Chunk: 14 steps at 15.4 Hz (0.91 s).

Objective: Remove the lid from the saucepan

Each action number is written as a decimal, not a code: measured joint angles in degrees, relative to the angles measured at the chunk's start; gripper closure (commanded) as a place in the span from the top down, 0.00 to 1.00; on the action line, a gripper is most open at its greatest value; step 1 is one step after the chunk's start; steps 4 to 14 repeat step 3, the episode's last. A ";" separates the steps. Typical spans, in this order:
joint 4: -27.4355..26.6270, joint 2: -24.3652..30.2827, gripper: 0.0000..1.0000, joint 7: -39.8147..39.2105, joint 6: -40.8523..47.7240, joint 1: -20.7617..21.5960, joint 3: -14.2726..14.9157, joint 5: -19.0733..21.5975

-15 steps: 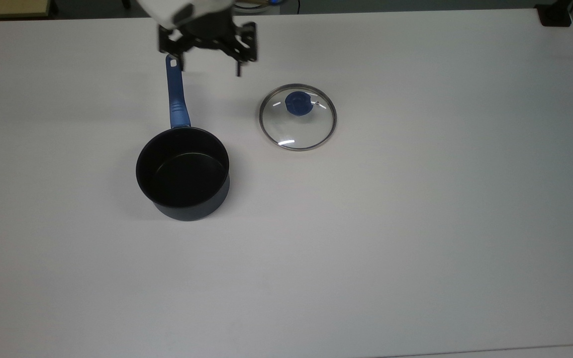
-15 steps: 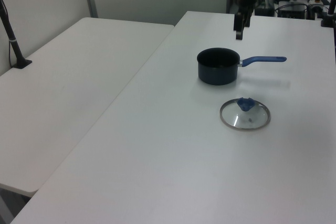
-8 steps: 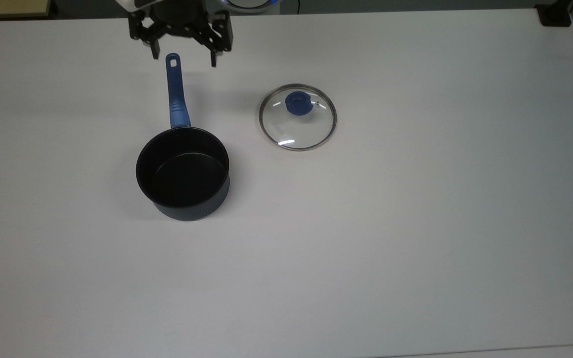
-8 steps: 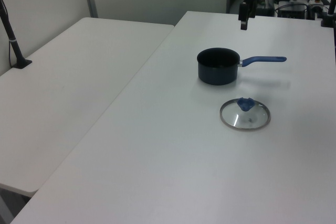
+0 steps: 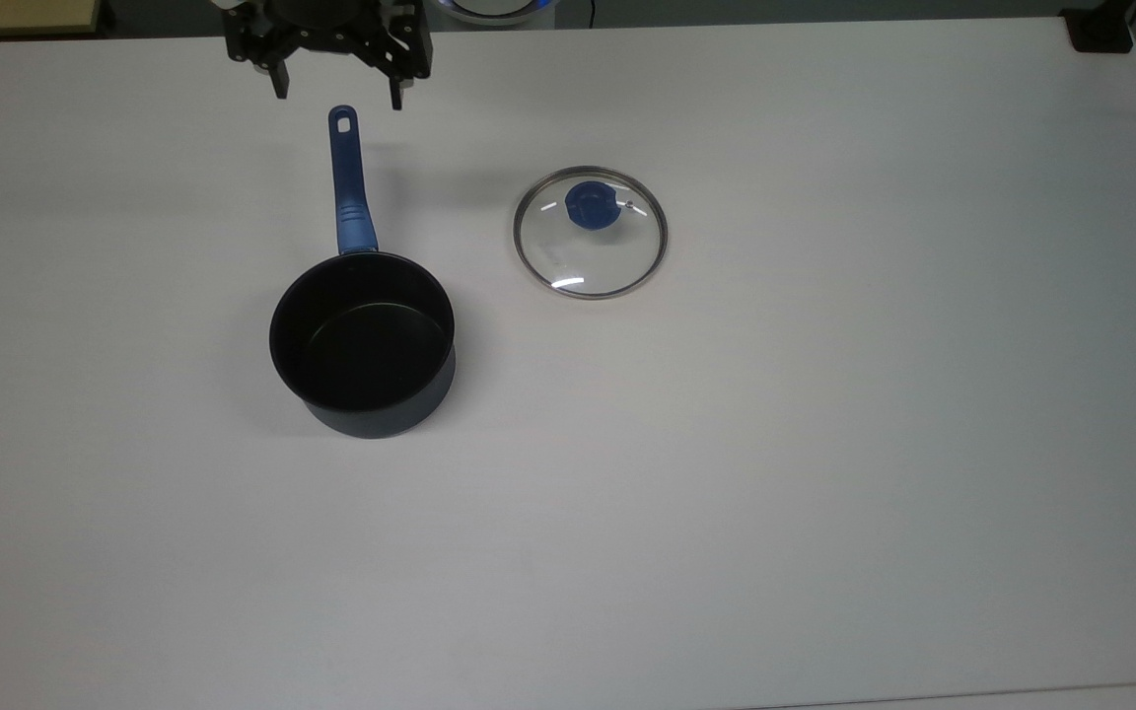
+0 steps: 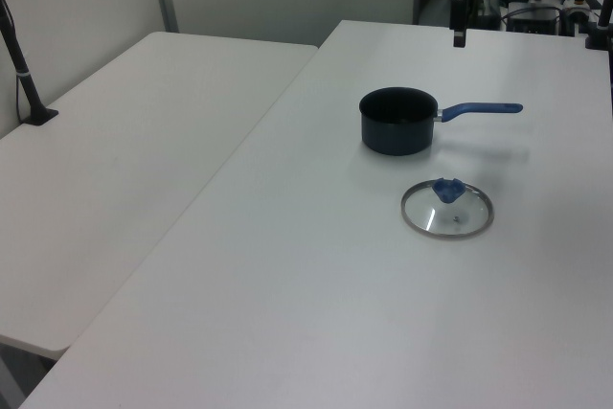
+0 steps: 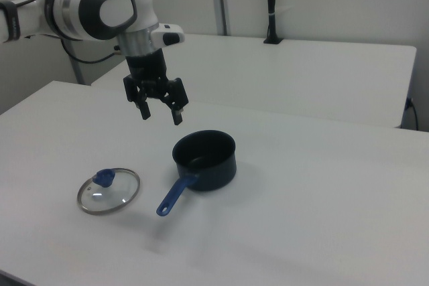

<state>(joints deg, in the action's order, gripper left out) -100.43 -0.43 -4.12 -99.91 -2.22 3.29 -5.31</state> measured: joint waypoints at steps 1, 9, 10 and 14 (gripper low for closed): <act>0.12 0.02 1.00 -0.38 0.35 0.00 0.39 0.17; 0.58 0.04 1.00 -0.82 0.78 0.00 0.77 0.27; 0.58 0.04 1.00 -0.82 0.78 0.00 0.77 0.27; 0.58 0.04 1.00 -0.82 0.78 0.00 0.77 0.27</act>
